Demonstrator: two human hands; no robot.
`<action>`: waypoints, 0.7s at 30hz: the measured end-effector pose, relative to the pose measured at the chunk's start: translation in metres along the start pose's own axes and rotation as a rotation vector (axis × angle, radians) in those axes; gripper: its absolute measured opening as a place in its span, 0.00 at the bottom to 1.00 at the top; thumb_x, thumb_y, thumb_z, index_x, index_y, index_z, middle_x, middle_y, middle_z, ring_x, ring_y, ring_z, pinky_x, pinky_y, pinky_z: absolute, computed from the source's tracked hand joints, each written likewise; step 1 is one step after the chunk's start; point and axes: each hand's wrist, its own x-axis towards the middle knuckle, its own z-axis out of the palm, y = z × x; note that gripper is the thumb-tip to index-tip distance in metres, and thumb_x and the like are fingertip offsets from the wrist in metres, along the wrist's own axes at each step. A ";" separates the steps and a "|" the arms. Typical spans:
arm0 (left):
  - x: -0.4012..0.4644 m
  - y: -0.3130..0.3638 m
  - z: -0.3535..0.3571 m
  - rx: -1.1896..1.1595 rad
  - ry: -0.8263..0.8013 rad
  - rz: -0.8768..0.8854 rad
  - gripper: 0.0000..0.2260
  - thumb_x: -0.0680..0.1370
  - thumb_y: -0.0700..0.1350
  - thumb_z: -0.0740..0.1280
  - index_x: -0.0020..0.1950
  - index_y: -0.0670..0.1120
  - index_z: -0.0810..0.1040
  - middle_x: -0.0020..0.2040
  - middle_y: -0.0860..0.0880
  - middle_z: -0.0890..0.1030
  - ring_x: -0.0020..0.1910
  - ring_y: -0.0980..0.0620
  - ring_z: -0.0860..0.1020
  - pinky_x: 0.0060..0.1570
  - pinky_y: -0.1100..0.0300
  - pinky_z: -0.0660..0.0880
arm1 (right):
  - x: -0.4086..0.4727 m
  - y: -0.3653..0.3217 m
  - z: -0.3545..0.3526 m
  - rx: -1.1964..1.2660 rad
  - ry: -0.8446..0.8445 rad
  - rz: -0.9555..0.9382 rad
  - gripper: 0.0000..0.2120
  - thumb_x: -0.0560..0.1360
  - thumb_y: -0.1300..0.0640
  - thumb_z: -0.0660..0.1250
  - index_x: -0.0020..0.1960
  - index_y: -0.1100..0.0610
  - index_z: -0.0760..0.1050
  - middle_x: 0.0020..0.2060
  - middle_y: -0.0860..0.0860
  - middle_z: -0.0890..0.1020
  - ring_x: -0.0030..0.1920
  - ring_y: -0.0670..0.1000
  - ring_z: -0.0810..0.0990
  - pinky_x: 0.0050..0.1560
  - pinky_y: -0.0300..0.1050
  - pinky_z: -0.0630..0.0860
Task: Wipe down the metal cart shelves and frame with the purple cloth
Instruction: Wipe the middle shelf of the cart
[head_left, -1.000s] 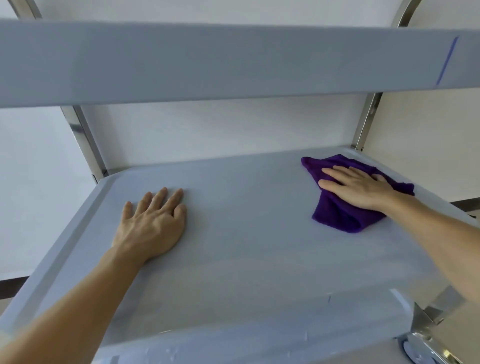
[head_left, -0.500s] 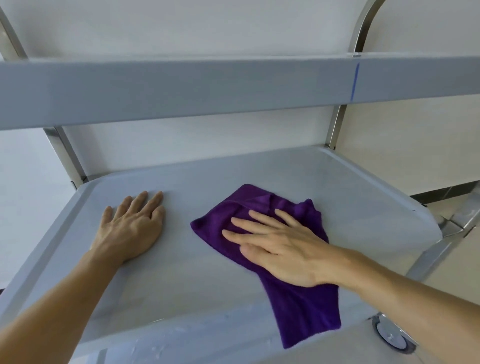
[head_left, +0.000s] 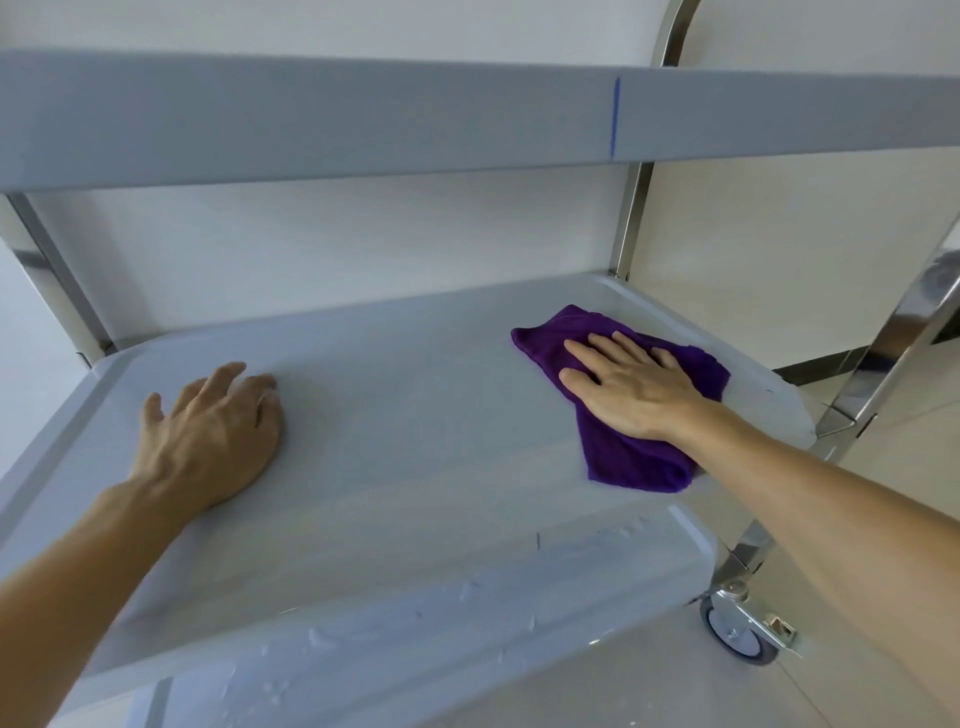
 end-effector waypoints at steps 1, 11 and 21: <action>-0.005 0.010 -0.006 0.054 0.045 0.069 0.18 0.83 0.52 0.56 0.72 0.55 0.71 0.78 0.50 0.64 0.74 0.43 0.65 0.73 0.42 0.57 | 0.002 -0.001 0.000 0.006 0.010 0.000 0.29 0.79 0.35 0.40 0.79 0.39 0.45 0.81 0.43 0.46 0.80 0.47 0.41 0.78 0.58 0.41; -0.018 0.184 0.014 -0.126 -0.264 0.322 0.27 0.82 0.63 0.46 0.80 0.56 0.49 0.82 0.54 0.50 0.80 0.46 0.48 0.75 0.35 0.45 | 0.009 0.003 0.001 0.029 0.060 -0.018 0.29 0.79 0.36 0.42 0.79 0.39 0.49 0.81 0.44 0.49 0.80 0.48 0.43 0.77 0.60 0.42; -0.016 0.183 0.038 -0.055 -0.266 0.285 0.32 0.73 0.68 0.32 0.78 0.64 0.37 0.81 0.59 0.39 0.80 0.49 0.38 0.72 0.33 0.35 | 0.062 0.086 -0.012 0.018 0.066 0.148 0.30 0.78 0.34 0.42 0.79 0.38 0.49 0.80 0.42 0.49 0.80 0.48 0.43 0.77 0.60 0.43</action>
